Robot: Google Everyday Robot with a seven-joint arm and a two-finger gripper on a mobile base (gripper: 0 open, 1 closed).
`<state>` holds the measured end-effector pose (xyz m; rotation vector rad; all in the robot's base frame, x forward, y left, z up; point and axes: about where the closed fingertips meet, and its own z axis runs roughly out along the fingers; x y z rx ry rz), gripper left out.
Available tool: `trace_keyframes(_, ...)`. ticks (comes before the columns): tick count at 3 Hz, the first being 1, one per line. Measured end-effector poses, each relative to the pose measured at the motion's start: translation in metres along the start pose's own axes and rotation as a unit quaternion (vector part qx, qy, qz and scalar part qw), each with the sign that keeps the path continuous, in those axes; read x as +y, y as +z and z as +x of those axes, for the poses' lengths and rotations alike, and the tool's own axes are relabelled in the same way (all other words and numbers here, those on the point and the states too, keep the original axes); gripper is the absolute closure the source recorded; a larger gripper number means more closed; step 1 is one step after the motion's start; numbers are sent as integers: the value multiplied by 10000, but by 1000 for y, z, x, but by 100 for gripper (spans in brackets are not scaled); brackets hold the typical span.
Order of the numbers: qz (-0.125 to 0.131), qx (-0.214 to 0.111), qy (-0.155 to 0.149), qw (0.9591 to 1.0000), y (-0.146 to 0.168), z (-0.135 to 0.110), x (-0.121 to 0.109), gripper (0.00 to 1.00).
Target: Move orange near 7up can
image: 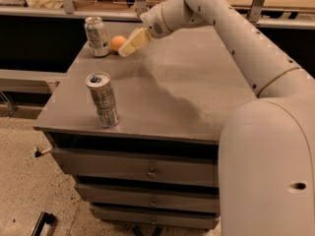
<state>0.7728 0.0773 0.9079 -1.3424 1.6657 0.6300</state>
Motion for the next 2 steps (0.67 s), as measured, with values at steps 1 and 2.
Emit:
trace_keyframes(1, -326, 1, -298, 9990, -21, -16, 4, 0)
trace_keyframes(2, -595, 90, -403, 9974, -32, -19, 13, 0)
